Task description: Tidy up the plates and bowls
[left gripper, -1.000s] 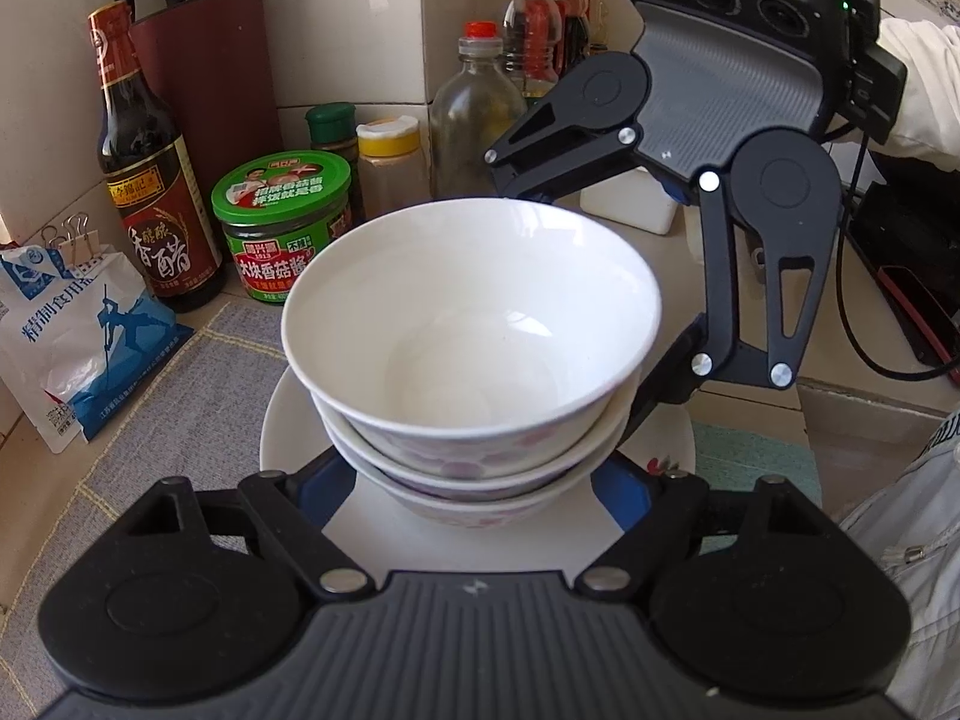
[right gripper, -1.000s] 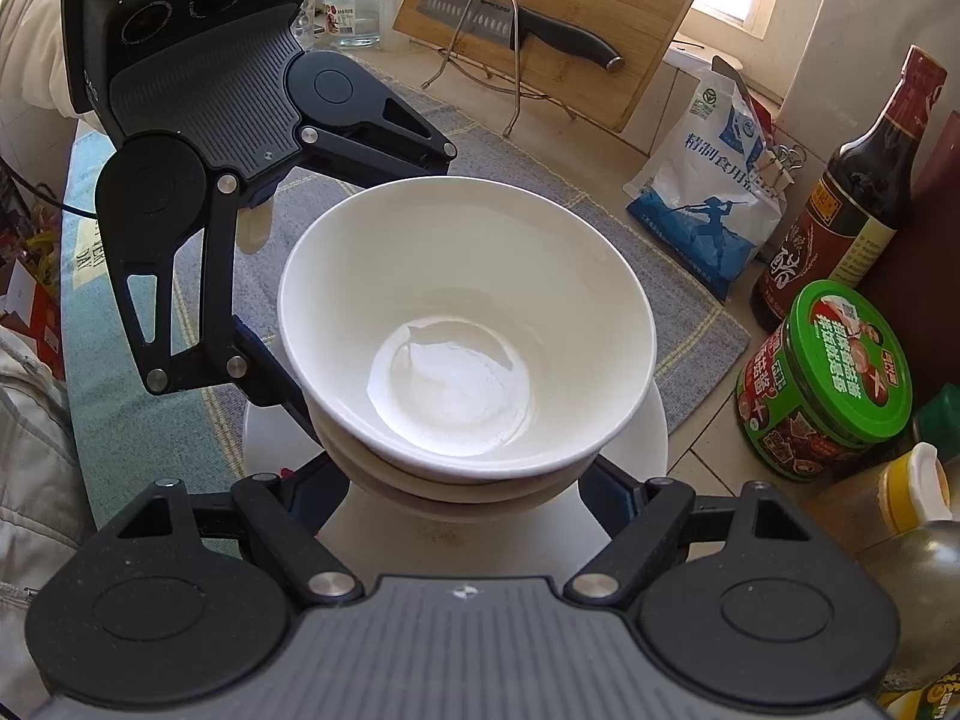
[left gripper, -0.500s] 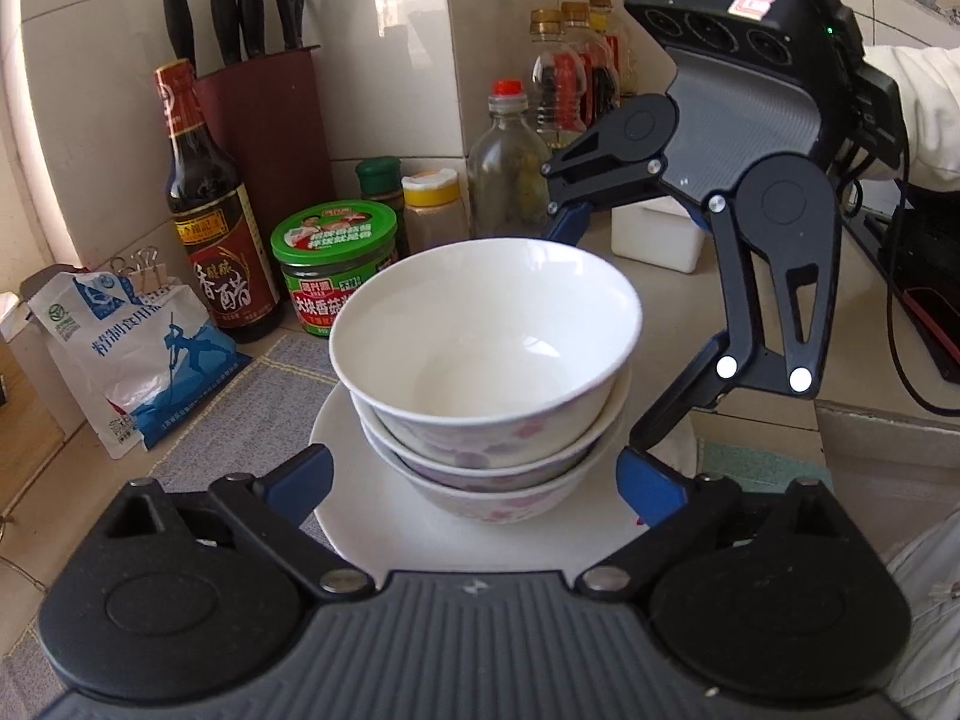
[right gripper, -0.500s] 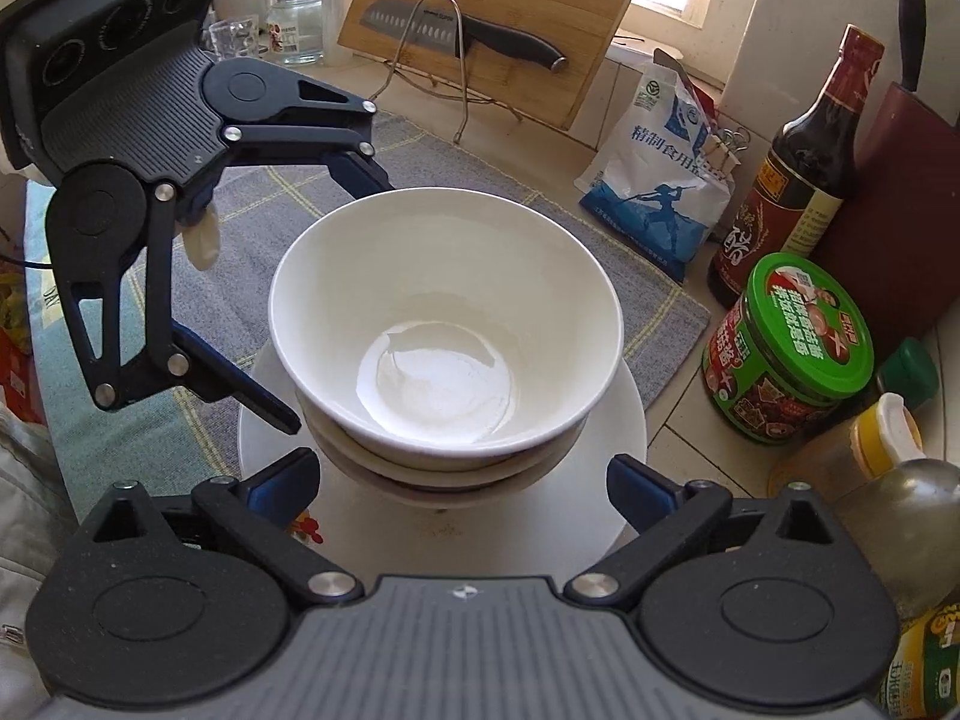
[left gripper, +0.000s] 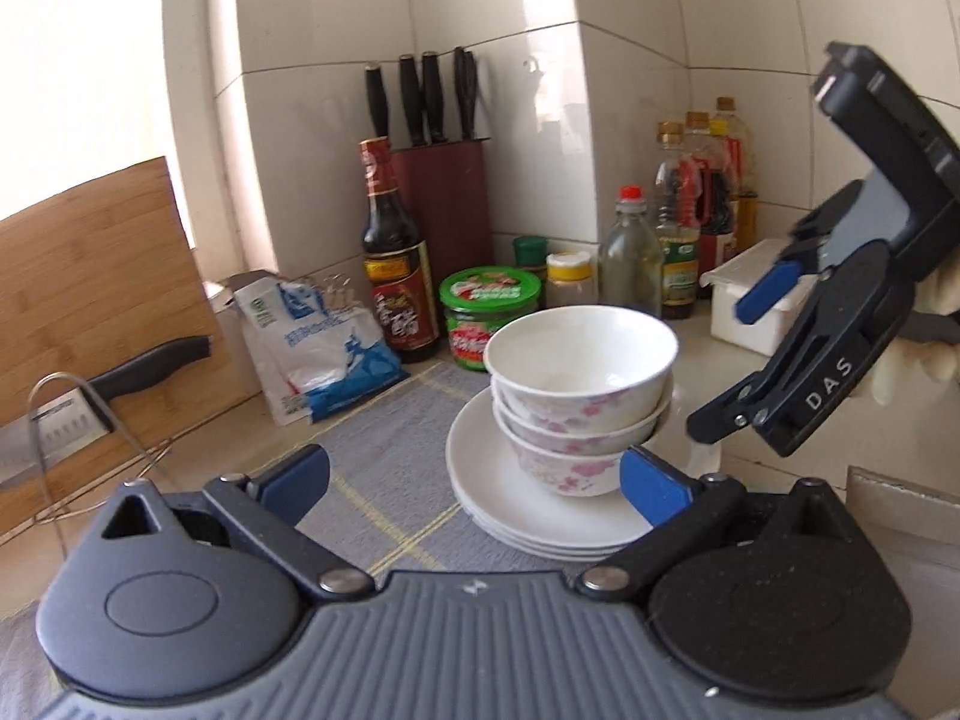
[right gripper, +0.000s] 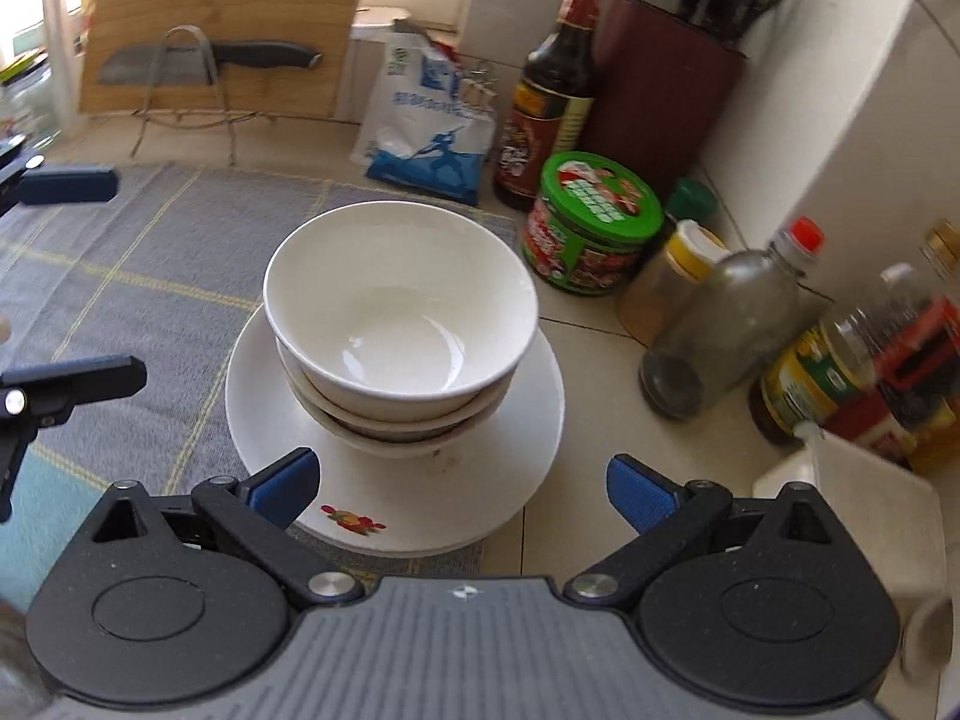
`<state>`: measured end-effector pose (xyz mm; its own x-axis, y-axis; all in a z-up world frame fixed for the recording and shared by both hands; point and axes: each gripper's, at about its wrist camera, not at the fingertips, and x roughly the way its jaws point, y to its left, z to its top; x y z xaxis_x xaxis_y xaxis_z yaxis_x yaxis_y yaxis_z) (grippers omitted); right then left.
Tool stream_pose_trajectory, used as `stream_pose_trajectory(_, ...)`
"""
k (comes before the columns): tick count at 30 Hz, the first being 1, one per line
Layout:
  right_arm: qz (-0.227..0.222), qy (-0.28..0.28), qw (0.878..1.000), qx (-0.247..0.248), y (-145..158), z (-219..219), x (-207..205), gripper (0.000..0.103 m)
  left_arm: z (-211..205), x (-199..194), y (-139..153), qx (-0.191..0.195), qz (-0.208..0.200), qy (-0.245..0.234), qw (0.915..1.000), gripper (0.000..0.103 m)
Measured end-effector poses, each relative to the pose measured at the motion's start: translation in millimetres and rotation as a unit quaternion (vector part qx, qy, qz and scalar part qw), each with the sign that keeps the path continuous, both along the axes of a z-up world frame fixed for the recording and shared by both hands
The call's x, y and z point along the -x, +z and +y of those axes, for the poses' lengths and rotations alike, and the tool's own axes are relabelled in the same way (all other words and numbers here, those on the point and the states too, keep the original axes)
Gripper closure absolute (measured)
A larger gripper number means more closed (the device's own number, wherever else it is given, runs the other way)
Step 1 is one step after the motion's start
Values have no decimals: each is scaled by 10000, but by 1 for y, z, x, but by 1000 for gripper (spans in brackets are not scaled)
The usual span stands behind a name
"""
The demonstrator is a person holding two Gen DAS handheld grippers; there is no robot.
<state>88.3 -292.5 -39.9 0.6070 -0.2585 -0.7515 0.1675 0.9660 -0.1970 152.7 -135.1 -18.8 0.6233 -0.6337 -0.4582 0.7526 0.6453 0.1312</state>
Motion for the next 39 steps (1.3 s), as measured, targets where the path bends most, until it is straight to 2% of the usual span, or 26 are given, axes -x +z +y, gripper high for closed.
stream_pose_trajectory(5,-445,-1060,9929,-319,5,27,35,0,20,5,14,28,603,783,9951,1)
stream_pose_trajectory(8,-668,-1415,9863,-514,9,46,52,0,31,11,20,76,689,946,9931,1)
stream_pose_trajectory(11,-868,-1610,9819,-496,16,63,61,0,41,17,26,140,735,1012,9920,1)
stream_pose_trajectory(19,-1258,-1632,9781,-284,36,91,72,0,46,22,42,81,609,1131,9917,1)
stream_pose_trajectory(39,-1425,-1673,9749,-348,40,97,72,0,51,20,45,37,690,1313,9889,1)
